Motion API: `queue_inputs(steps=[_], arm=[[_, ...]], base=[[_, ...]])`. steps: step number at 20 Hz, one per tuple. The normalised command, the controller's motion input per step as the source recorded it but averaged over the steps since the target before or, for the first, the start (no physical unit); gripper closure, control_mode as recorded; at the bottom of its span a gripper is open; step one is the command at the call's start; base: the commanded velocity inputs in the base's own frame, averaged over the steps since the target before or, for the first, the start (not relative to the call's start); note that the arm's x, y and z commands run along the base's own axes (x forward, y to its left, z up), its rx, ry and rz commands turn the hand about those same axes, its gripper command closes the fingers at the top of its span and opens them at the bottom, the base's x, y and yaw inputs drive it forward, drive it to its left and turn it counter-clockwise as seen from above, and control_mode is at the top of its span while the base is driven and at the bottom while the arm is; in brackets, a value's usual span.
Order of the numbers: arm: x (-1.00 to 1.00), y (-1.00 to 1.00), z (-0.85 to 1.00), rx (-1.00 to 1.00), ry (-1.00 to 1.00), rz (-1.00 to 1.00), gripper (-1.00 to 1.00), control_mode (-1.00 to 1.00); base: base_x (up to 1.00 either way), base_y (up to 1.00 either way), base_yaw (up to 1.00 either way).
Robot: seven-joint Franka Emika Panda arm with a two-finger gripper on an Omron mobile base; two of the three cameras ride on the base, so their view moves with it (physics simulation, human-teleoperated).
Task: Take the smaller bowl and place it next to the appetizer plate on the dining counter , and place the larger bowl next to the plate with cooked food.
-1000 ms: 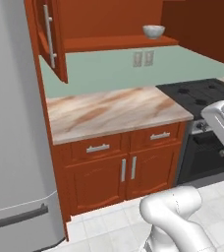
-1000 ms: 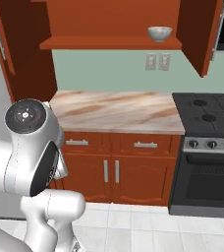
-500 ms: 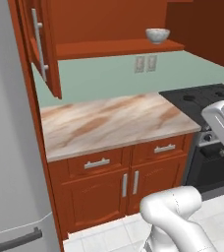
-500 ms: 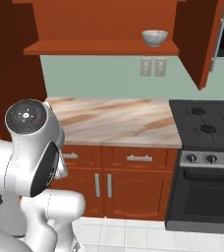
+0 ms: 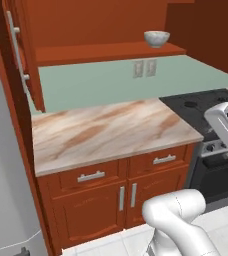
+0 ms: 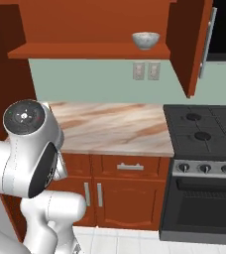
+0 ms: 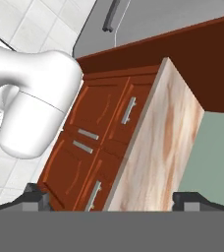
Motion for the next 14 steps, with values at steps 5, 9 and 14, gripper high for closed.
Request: queue_inputs(steps=[5,9,14], arm=[[0.00,0.00,0.00,0.00,0.00,0.00,-1.00,1.00],[0.00,0.00,0.00,0.00,0.00,0.00,-1.00,1.00],[0.00,0.00,0.00,0.00,0.00,0.00,-1.00,1.00]], base=[[0.34,-0.57,0.00],[0.46,-0.27,0.00],[0.64,0.00,0.00]])
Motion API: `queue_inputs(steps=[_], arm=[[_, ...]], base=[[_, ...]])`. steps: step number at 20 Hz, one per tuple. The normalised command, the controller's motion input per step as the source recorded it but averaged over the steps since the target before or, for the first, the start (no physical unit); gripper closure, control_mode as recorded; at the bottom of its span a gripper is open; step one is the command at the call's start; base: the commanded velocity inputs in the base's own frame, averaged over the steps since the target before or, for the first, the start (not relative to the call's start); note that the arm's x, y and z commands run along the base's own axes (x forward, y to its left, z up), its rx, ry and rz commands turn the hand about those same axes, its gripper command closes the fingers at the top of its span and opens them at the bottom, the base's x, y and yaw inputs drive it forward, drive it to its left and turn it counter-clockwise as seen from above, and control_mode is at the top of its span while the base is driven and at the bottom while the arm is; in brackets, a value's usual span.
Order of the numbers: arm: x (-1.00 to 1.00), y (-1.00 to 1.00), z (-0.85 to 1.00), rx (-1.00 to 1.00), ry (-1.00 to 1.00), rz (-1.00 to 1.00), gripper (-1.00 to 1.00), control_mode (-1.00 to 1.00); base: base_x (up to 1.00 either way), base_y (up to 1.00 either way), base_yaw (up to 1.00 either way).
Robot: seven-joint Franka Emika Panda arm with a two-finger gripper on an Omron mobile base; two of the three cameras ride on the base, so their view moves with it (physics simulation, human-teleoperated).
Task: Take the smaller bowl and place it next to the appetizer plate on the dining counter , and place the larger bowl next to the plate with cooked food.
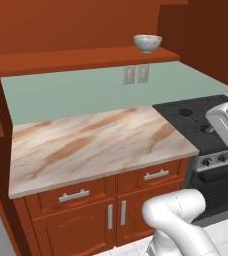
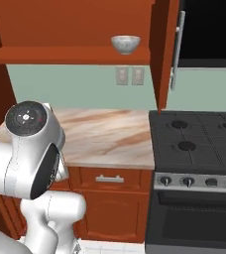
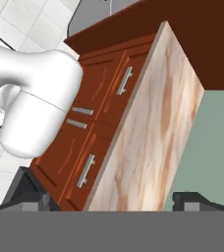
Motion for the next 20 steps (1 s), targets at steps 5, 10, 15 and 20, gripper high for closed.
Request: queue_inputs(steps=[5,10,15,20], arm=[[0.00,0.00,0.00,0.00,0.00,0.00,-1.00,1.00],[0.00,0.00,0.00,0.00,0.00,0.00,-1.00,1.00],[0.00,0.00,0.00,0.00,0.00,0.00,-1.00,1.00],[0.00,0.00,0.00,0.00,0.00,0.00,-1.00,1.00]], base=[[0.77,-0.05,0.00],[0.76,-0.20,0.00],[0.78,-0.11,-0.03],[0.72,-0.09,-0.07]])
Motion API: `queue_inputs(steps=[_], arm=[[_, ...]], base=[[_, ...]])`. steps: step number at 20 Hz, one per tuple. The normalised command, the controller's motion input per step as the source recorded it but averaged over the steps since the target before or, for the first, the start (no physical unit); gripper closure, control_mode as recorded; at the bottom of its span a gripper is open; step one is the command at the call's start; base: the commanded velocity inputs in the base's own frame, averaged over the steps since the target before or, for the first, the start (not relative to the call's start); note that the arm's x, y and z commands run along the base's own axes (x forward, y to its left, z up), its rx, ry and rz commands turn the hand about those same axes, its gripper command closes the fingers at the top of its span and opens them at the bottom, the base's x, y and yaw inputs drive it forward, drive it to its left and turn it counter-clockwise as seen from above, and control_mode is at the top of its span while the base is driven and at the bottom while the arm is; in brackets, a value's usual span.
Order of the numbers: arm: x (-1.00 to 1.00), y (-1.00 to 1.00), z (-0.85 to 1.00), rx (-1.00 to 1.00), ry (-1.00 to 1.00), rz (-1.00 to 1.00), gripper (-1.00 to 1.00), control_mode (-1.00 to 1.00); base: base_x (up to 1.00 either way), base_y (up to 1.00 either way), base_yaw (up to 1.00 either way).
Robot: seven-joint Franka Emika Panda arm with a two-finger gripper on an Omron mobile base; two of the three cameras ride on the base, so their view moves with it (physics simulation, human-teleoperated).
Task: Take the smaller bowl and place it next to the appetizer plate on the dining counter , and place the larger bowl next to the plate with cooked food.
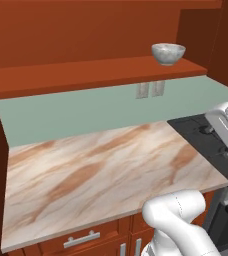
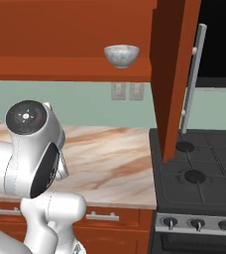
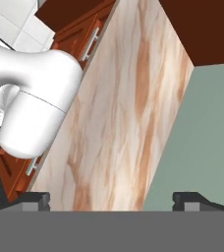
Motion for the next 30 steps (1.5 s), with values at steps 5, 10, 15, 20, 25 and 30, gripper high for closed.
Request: queue_inputs(steps=[5,10,15,20,25,30], arm=[[0.00,0.00,0.00,0.00,0.00,0.00,-1.00,1.00],[0.14,0.00,0.00,0.00,0.00,0.00,-1.00,-1.00],[0.12,0.01,0.11,0.00,-0.07,-0.12,-1.00,-1.00],[0.28,0.09,0.32,-0.01,-0.16,-0.21,-1.00,-1.00],[0.36,0.10,0.65,0.00,-0.22,-0.08,-1.00,-1.00],[0.30,-0.05,0.76,-0.01,-0.06,0.00,-1.00,-1.00]], base=[[0.59,0.00,-0.12],[0.07,0.01,0.00],[0.00,0.00,0.00],[0.00,0.00,0.00],[0.00,0.00,0.00],[0.00,0.00,0.00]])
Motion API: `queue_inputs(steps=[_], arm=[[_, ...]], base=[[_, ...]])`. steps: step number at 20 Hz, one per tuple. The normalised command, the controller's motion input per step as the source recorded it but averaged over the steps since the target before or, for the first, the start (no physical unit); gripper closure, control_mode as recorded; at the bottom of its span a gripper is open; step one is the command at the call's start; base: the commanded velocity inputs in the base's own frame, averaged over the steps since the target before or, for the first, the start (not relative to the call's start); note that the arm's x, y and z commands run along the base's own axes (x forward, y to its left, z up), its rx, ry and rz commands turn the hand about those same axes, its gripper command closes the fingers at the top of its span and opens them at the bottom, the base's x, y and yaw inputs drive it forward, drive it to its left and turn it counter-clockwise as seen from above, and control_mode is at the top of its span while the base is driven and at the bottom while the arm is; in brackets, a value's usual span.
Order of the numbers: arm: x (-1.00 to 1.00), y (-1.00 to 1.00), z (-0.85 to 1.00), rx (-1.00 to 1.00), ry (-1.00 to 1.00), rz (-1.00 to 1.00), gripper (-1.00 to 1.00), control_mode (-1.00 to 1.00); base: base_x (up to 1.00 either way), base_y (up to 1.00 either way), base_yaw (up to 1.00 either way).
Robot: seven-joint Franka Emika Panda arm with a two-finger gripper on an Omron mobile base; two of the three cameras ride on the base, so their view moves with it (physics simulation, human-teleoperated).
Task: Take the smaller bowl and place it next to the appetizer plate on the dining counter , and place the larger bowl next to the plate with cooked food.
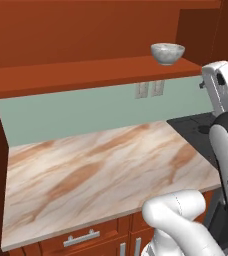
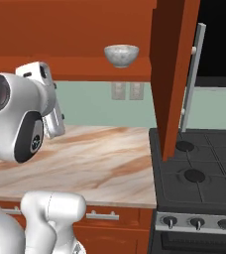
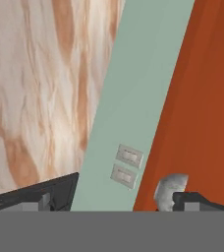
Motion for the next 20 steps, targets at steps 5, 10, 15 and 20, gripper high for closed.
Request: queue_inputs(steps=[5,10,15,20], arm=[[0.36,-0.27,0.52,-0.08,0.04,0.00,-1.00,-1.00],[0.56,-0.07,0.08,-0.10,0.07,0.00,-1.00,-1.00],[0.60,0.00,-0.17,-0.17,0.00,0.07,-1.00,-1.00],[0.39,-0.07,-0.35,-0.19,-0.02,0.20,-1.00,-1.00]], base=[[0.00,0.00,0.00],[0.00,0.00,0.00],[0.00,0.00,0.00],[0.00,0.00,0.00]])
